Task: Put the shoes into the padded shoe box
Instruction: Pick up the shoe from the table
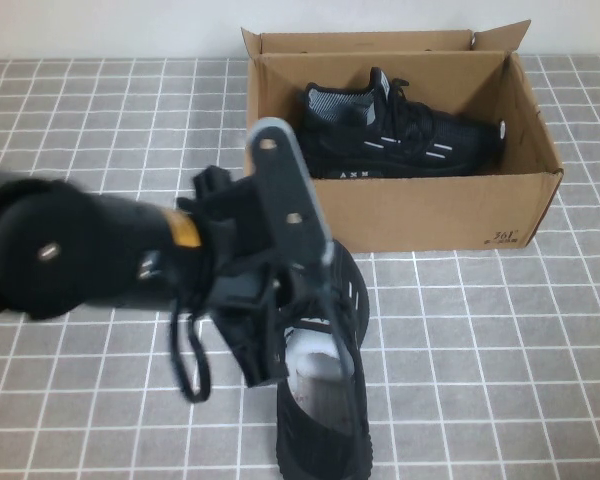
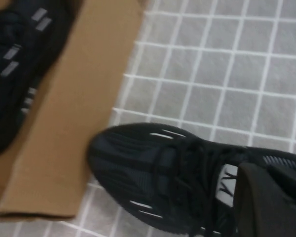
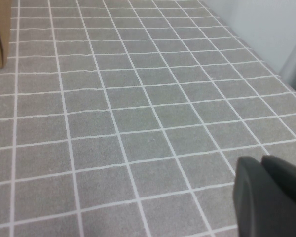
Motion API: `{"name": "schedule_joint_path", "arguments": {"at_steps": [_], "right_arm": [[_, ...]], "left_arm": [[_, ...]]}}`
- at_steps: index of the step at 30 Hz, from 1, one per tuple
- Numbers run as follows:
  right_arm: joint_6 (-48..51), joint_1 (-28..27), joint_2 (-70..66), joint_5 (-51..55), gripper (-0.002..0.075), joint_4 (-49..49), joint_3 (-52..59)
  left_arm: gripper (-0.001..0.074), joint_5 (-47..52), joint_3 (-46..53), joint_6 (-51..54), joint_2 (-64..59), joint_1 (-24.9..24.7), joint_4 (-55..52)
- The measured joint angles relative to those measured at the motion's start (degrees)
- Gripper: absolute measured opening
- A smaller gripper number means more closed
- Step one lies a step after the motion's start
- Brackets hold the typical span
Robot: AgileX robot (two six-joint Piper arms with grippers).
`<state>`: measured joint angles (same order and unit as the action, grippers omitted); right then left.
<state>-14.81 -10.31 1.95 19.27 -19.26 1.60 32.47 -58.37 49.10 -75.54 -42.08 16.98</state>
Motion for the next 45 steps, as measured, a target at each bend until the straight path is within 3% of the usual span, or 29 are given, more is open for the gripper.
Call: {"name": "schedule_joint_path", "arguments": {"at_steps": [4,9,12,23,30,33,39,45], "right_arm": [[0.00,0.00,0.00,0.00,-0.0008,0.00,0.00],[0.00,0.00,0.00,0.00,-0.0008,0.00,0.00],[0.00,0.00,0.00,0.00,-0.0008,0.00,0.00],[0.00,0.00,0.00,0.00,-0.0008,0.00,0.00],[0.00,0.00,0.00,0.00,-0.0008,0.00,0.00],[0.00,0.00,0.00,0.00,-0.0008,0.00,0.00],[0.00,0.00,0.00,0.00,-0.0008,0.00,0.00],[0.00,0.00,0.00,0.00,-0.0008,0.00,0.00]], "left_arm": [[0.0069,6.29,-5.19,-1.06,-4.49,-0.45,-1.78],[0.0312,13.19,-11.04,-1.42,-8.98,-0.55,-3.71],[0.0405,16.23,-13.53,-1.46,-11.46,-0.55,-4.42],[0.0445,15.95,-14.30,-1.59,-18.09,-0.55,-8.19],[0.0399,12.70,-14.30,-1.71,-22.10,-0.55,-9.85],[0.0328,12.61,-14.30,-2.07,-23.84,-0.55,-10.45],[0.0071,13.00,-15.11,-3.60,-23.95,-0.79,-10.10],[0.0022,15.94,-17.94,-6.00,-24.34,-0.79,-10.09]]}}
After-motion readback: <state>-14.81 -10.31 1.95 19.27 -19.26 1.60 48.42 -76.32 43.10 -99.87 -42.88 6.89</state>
